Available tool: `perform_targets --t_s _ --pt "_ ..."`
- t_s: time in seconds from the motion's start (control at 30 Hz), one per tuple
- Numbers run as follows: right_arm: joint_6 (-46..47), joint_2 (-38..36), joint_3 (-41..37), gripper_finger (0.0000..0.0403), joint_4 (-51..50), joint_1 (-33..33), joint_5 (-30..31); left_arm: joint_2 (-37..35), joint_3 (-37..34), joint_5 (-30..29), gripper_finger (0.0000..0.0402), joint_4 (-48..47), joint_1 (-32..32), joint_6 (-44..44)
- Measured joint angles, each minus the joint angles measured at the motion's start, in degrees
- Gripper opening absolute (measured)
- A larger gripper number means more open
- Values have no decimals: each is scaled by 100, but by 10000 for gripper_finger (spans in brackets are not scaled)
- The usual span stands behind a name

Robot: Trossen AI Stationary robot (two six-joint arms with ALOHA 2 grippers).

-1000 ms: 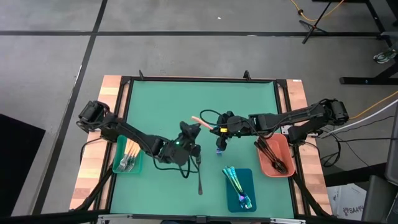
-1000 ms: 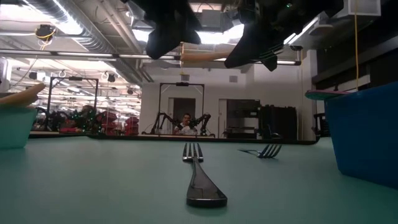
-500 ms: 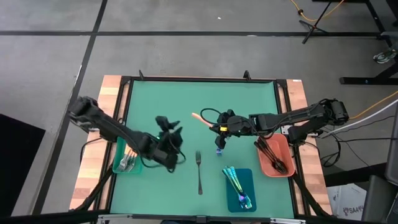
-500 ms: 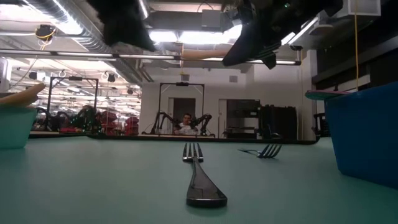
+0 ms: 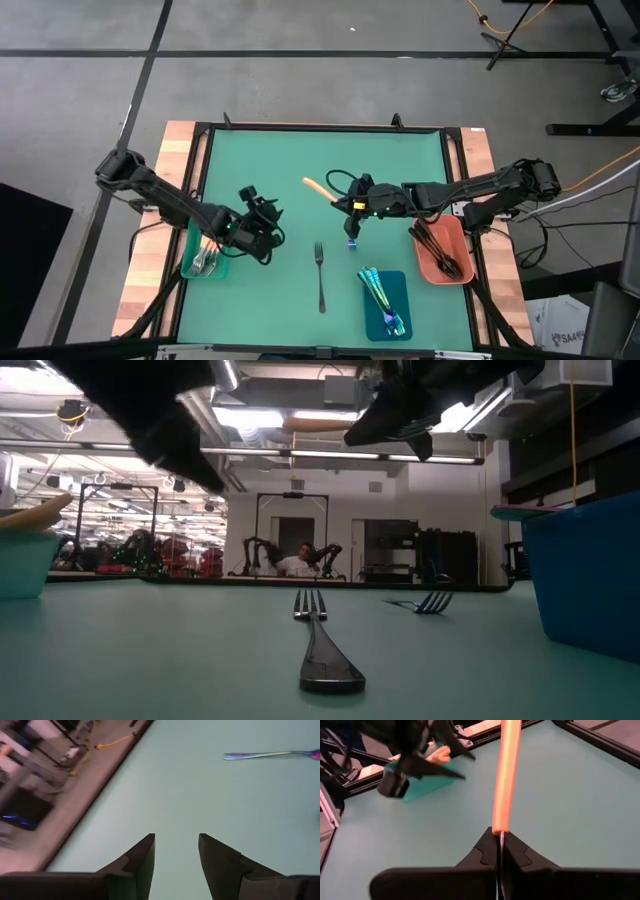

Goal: Sort silverware by color (type)
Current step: Put the yellow fork into the green bin

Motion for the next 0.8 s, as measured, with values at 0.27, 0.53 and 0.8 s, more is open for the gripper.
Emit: perform_targets --t_s 0.27,0.53,0.8 --pt "-2 0 0 0 312 0 47 -2 -1142 650 146 3126 150 0" --pt "-4 0 0 0 418 2 49 -4 -1555 1148 146 5696 435 919" --pt "-157 0 0 0 695 2 41 -1 -1555 1714 146 6887 805 1534"
